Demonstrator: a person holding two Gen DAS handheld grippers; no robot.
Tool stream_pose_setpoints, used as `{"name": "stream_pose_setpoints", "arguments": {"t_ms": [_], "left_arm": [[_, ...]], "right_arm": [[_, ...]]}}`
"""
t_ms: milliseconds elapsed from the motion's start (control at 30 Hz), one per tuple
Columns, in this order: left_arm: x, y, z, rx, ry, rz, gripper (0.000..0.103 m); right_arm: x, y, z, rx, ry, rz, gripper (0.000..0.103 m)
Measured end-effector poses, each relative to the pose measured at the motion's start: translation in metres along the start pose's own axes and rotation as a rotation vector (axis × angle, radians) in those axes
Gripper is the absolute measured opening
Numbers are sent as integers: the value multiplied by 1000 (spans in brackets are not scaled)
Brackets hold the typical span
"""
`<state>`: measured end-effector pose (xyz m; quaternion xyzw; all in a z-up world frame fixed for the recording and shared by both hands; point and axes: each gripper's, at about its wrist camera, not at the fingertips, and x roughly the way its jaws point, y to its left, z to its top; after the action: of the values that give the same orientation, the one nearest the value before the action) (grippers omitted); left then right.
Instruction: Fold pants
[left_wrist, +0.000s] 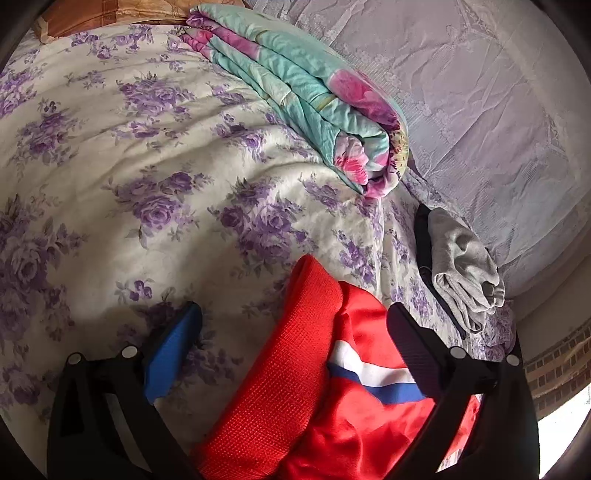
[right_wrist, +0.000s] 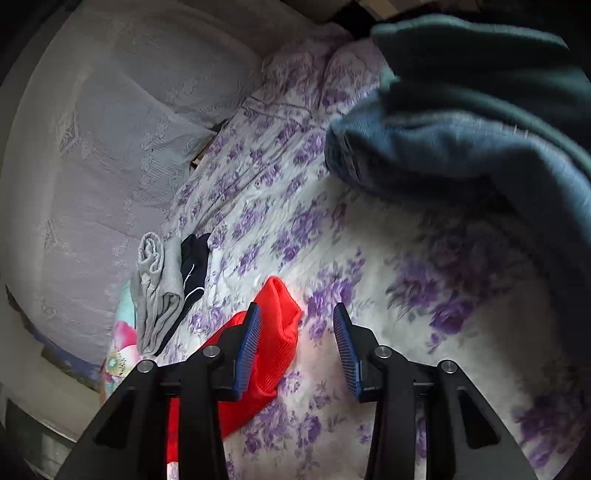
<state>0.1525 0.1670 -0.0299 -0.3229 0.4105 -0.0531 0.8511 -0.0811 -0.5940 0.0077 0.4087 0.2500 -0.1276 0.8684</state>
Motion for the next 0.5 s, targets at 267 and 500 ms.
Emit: {"name": "stream_pose_setpoints", "arguments": {"t_ms": [267, 500], "left_arm": [[23, -25, 14, 55, 122, -18, 98], [29, -39, 15, 183, 93, 26, 34]], "right_arm": [[58, 29, 28, -128, 165, -57, 63], [86, 42, 14, -191, 242, 54, 15]]}}
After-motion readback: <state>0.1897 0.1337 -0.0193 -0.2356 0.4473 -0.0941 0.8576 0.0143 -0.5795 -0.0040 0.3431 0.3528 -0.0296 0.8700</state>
